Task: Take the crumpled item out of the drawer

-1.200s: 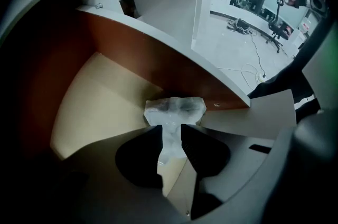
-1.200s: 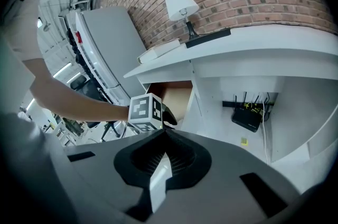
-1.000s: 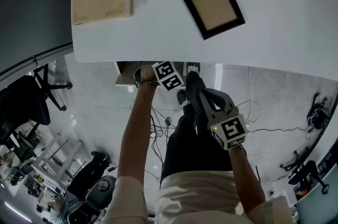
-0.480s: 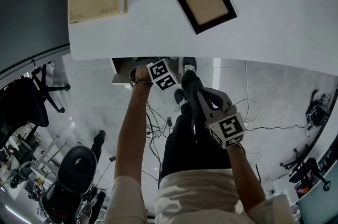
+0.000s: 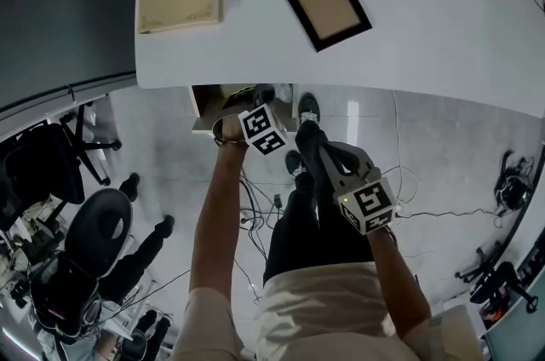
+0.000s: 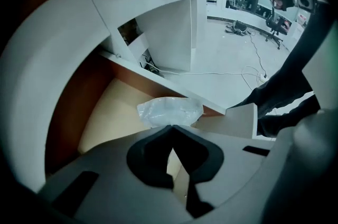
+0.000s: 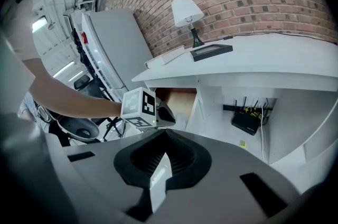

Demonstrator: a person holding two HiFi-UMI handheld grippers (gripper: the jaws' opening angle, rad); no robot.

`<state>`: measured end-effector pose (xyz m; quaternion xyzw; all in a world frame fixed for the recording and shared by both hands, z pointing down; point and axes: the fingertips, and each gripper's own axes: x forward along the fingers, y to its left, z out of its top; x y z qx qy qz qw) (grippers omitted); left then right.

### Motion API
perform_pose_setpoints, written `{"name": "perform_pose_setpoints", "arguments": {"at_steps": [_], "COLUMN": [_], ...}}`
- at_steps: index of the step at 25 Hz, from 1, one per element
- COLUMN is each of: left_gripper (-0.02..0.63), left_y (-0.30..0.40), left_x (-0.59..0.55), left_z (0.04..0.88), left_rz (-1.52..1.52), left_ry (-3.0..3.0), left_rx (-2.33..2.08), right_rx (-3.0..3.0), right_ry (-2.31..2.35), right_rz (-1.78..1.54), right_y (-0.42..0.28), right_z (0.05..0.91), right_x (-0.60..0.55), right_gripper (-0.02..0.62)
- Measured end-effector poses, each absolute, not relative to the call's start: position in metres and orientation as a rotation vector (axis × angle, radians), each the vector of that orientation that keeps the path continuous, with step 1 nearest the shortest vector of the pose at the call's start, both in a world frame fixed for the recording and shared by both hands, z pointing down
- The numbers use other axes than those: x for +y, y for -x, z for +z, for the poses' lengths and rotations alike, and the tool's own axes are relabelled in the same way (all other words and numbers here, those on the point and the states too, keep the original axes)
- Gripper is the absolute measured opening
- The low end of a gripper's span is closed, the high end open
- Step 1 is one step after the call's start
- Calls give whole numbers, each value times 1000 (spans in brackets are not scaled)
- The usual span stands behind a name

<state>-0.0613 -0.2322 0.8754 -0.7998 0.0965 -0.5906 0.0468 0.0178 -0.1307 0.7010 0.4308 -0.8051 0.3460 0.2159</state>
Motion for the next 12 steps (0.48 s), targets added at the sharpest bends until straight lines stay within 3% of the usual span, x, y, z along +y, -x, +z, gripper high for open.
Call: {"name": "perform_pose_setpoints", "arguments": {"at_steps": [12], "left_gripper": [17], "left_y": [67], "left_x": [-202], "left_z": [794], "left_rz": [-1714], "left_ry": [2462], "left_rx": [350], "right_rx": [-2280], "right_ry": [-1201], "right_rz": [891], "right_y": [-8], "right_z": [650], "right_x": [-109], "right_gripper": [25]}}
